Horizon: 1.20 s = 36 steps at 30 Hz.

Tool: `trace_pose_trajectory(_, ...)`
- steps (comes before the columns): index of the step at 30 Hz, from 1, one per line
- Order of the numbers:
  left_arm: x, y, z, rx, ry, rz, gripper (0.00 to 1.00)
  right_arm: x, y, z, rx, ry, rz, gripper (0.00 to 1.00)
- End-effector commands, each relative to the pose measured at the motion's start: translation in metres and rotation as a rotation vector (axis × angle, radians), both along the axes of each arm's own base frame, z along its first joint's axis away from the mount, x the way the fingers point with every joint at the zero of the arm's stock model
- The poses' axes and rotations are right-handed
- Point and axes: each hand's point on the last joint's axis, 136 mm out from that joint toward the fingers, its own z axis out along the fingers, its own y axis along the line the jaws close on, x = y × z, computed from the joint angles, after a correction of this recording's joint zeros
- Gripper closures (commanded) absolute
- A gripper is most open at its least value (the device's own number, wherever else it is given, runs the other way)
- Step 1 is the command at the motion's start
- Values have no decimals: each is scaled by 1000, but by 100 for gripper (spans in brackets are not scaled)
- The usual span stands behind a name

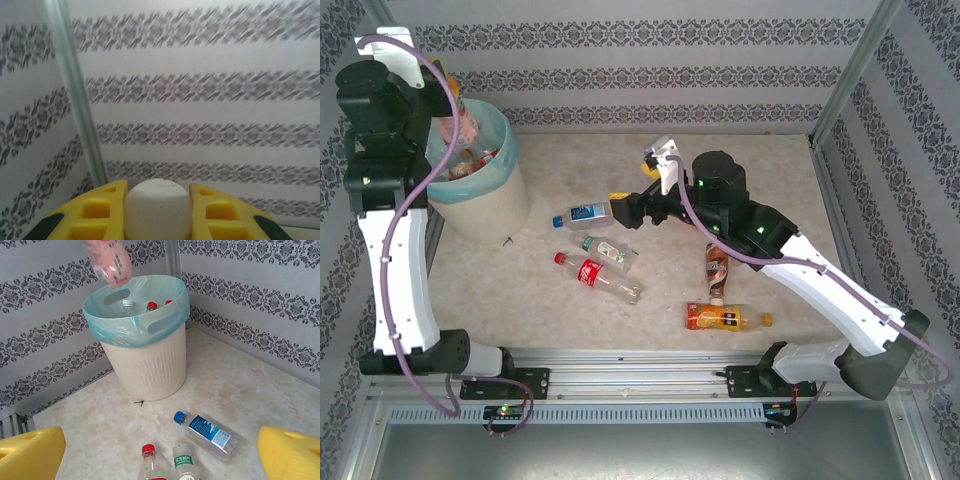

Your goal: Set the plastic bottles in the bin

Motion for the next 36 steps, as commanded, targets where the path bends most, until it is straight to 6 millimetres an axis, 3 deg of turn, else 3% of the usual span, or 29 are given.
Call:
trace_pose_trajectory(1, 21, 17, -11, -58, -54, -18, 100, -9, -5, 9, 21, -31, 8, 2)
trace_pose_trajectory(5, 46, 31, -46, -138, -33, -48, 100, -10, -11, 6, 16, -28, -12, 2)
trace_pose_trajectory(13, 73, 16, -107, -264, -43, -192, 100, -7, -11, -5, -5, -7, -25, 2)
trace_pose_trajectory(24, 71, 33, -209, -222, 143, -94, 100, -3, -3, -19, -32, 19, -14, 2)
trace_pose_trajectory(36, 77, 41, -287, -229, 326, -76, 100, -1, 0, -28, -55, 37, -10, 2)
